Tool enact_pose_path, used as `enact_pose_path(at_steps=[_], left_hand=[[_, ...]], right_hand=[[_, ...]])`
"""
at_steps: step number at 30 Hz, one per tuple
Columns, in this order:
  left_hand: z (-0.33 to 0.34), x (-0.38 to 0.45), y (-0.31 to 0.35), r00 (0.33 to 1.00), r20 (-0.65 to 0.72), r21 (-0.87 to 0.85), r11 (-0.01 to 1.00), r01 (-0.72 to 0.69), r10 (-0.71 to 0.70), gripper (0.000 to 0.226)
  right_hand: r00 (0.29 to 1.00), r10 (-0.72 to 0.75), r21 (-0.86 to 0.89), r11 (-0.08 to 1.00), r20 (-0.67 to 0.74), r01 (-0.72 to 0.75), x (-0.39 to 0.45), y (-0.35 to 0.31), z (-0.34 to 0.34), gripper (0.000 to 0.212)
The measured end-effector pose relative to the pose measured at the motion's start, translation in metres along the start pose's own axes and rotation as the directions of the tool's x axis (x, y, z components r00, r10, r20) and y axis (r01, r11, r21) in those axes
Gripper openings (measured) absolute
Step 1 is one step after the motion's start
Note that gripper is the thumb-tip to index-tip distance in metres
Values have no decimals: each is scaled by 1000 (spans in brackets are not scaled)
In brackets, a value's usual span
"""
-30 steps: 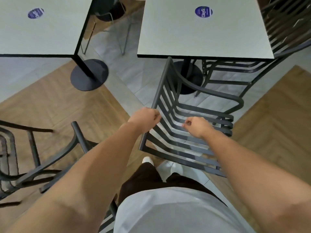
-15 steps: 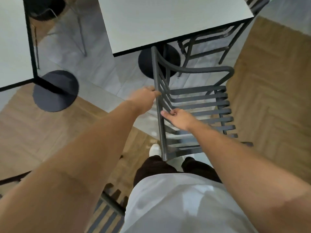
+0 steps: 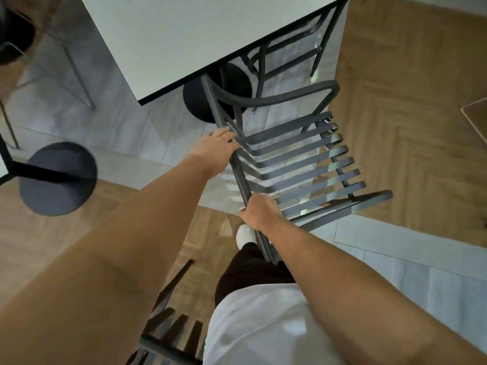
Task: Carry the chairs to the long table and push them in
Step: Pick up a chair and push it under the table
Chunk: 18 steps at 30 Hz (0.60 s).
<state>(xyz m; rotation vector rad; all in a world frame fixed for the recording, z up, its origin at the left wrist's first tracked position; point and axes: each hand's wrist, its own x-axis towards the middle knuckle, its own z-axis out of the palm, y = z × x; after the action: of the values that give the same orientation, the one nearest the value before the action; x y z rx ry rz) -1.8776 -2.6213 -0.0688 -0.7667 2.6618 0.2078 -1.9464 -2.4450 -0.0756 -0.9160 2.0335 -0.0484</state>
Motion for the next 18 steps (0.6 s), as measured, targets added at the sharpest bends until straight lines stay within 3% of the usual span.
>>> enact_pose_path(at_steps=[3,7,18], left_hand=[[-2,9,5,1000,20,33,999,-17,16,55],[-2,23,12,995,82,125,990,-66,56,52],[-5,71,100,953,244,295,922,-249,180,46]], right_hand=[[999,42,-27,999,8,-42,-1,14,0,5],[993,111,-97,989,41,-107,-8,46,-7,18],[974,205,-330,917,-93,-225,-27,164,-43,26]])
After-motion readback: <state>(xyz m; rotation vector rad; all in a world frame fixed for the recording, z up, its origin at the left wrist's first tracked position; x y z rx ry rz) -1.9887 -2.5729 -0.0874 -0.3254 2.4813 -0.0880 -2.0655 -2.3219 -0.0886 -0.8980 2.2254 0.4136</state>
